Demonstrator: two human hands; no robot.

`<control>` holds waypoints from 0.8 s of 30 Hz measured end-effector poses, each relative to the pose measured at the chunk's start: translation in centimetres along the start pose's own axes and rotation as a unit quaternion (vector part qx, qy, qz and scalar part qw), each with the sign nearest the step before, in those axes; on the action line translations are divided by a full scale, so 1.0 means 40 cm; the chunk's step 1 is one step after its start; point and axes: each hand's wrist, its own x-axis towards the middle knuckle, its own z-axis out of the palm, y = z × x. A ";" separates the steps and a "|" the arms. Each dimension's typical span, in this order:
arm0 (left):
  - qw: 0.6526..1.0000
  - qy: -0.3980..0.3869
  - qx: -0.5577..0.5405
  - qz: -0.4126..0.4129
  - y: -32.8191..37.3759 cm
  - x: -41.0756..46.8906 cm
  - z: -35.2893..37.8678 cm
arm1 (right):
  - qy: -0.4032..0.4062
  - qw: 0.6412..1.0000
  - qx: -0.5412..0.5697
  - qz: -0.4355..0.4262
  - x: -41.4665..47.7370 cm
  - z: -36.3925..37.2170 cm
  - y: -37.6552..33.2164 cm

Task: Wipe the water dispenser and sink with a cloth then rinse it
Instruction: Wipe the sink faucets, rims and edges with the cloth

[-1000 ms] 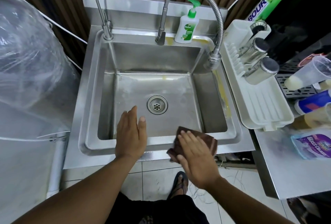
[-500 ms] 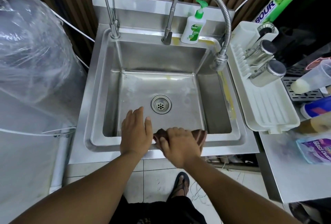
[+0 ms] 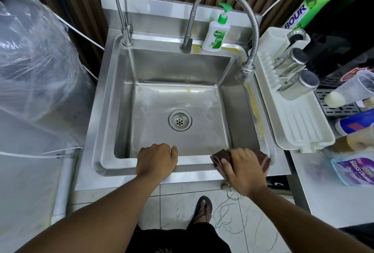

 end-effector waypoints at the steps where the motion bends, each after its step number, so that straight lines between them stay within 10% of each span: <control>1: 1.000 0.000 -0.002 -0.003 0.000 0.000 0.001 | -0.019 1.000 -0.011 0.014 0.021 -0.012 -0.010; 12: 0.999 0.005 -0.033 -0.020 0.007 -0.006 -0.014 | -0.018 0.993 0.027 -0.111 -0.023 0.035 -0.203; 24: 0.996 0.022 -0.050 -0.065 0.004 -0.006 0.004 | -0.009 0.996 0.074 0.046 -0.075 0.015 0.124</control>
